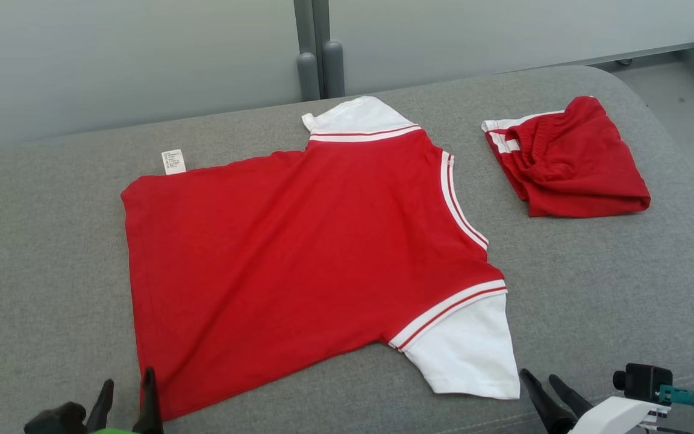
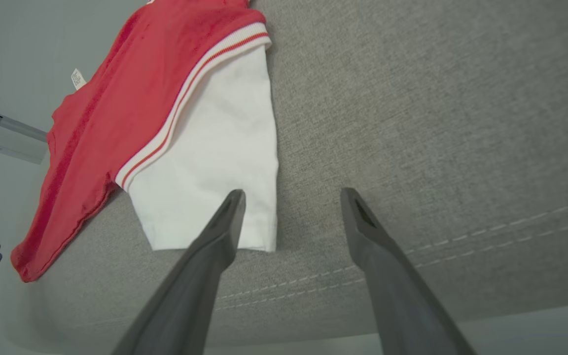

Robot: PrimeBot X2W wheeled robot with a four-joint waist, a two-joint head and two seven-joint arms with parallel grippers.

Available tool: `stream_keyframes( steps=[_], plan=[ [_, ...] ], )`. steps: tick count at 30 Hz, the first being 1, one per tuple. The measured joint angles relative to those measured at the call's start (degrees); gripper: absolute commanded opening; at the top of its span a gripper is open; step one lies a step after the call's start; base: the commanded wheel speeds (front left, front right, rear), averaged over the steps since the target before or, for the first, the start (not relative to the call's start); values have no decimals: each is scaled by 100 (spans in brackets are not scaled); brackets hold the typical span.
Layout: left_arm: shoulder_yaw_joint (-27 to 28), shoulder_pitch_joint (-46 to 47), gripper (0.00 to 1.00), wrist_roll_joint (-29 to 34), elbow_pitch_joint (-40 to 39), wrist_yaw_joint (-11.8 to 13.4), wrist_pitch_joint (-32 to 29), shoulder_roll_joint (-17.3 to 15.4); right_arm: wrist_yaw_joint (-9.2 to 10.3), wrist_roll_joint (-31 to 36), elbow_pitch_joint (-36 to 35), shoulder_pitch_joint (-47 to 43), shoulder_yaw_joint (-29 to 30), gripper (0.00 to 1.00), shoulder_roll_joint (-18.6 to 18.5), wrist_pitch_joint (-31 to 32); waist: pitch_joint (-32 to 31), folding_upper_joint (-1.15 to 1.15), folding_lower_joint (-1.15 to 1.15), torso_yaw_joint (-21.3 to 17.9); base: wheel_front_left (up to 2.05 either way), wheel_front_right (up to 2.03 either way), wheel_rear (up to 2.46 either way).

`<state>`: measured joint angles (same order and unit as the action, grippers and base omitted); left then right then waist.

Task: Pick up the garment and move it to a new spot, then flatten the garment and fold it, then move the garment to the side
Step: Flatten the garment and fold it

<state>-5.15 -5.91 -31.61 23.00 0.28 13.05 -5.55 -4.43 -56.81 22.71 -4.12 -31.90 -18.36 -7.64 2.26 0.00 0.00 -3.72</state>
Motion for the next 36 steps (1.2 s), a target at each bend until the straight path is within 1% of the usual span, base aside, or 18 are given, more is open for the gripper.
stream_keyframes(
  steps=[3,7,11,15,19,21,27,32,36],
  plan=[
    [-20,176,100,27,-231,-3,44,1,0,107,-40,60,81,100,-86,-134,-18,0,0,-9,0,0,0],
    [-102,326,100,140,-488,-26,71,27,23,458,-182,443,190,100,-341,-352,-88,0,0,-29,0,0,0],
    [-281,372,100,336,-733,-29,89,97,177,924,-422,910,256,100,-498,-499,-188,0,0,-48,0,0,0],
    [-368,459,100,512,-901,-19,114,103,409,1436,-624,1262,277,100,-598,-558,-280,0,0,-49,0,0,0],
    [-427,493,100,614,-1057,56,119,124,595,1672,-793,1418,324,100,-567,-609,-353,0,0,-5,0,0,0],
    [-424,494,100,661,-1113,125,120,132,625,1699,-881,1422,348,100,-458,-630,-384,0,0,30,0,0,0],
    [-398,481,100,744,-1301,249,121,152,916,1889,-1090,1420,388,100,-180,-654,-471,0,0,134,0,0,0],
    [-382,431,100,777,-1445,303,121,164,1010,2065,-1159,1401,380,100,-3,-669,-502,0,0,157,0,0,0],
    [-383,266,100,787,-1491,334,122,170,1022,2219,-1182,1306,367,100,30,-669,-511,0,0,154,0,0,0]
  ],
)
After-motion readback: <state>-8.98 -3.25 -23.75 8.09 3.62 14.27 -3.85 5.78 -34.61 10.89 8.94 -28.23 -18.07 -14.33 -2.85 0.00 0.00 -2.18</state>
